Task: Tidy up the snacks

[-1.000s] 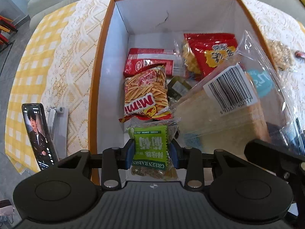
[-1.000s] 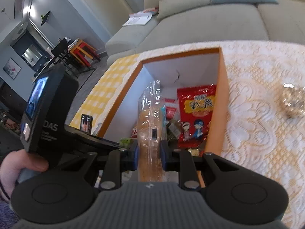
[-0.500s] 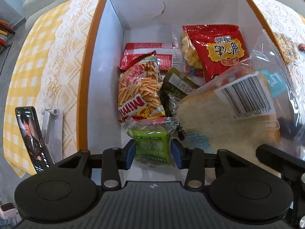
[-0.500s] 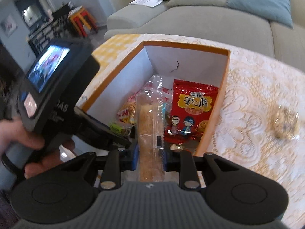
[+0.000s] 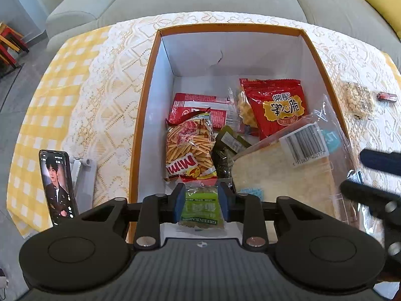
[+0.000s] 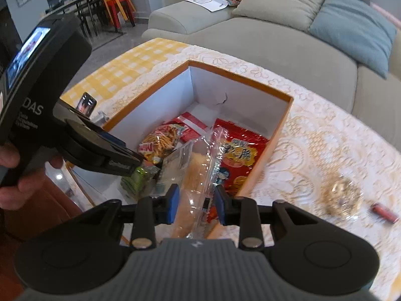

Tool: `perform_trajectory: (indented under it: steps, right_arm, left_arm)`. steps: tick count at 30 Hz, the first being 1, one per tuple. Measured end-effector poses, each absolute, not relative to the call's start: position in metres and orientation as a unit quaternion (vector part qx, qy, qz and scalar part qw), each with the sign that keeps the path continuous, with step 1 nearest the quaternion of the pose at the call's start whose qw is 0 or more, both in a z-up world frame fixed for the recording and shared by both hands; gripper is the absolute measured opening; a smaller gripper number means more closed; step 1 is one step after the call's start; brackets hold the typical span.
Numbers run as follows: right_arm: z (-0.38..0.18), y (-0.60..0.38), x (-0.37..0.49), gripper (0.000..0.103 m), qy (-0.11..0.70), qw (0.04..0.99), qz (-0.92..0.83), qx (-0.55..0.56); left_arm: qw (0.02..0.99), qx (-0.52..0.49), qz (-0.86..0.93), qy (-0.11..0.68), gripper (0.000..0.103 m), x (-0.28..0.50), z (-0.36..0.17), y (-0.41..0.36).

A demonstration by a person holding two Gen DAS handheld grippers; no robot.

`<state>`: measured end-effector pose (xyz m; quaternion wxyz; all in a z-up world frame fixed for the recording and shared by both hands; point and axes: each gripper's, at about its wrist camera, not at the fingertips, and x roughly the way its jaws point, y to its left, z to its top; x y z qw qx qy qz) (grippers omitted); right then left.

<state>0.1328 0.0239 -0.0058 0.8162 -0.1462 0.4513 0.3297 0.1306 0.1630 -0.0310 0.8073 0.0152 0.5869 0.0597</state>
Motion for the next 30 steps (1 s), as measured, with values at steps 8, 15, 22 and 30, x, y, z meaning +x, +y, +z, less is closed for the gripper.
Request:
perform_trajectory:
  steps: [8,15,22,30]
  right_arm:
    - [-0.004,0.045,0.135,0.024,0.471,0.758,0.38,-0.243]
    - [-0.033,0.076,0.14,0.023,0.496,0.697,0.387,-0.344]
    - [-0.058,0.091,0.155,0.023,0.535,0.647,0.395,-0.374]
    - [-0.08,0.093,0.153,0.023,0.548,0.622,0.4,-0.392]
  left_arm:
    - [0.793,0.012,0.056,0.606,0.029,0.135,-0.053,0.162]
    - [0.786,0.007,0.053,0.615,0.028,0.132,-0.059,0.163]
    - [0.785,0.004,0.052,0.618,0.028,0.132,-0.063,0.167]
    - [0.785,-0.001,0.044,0.618,0.028,0.13,-0.066,0.165]
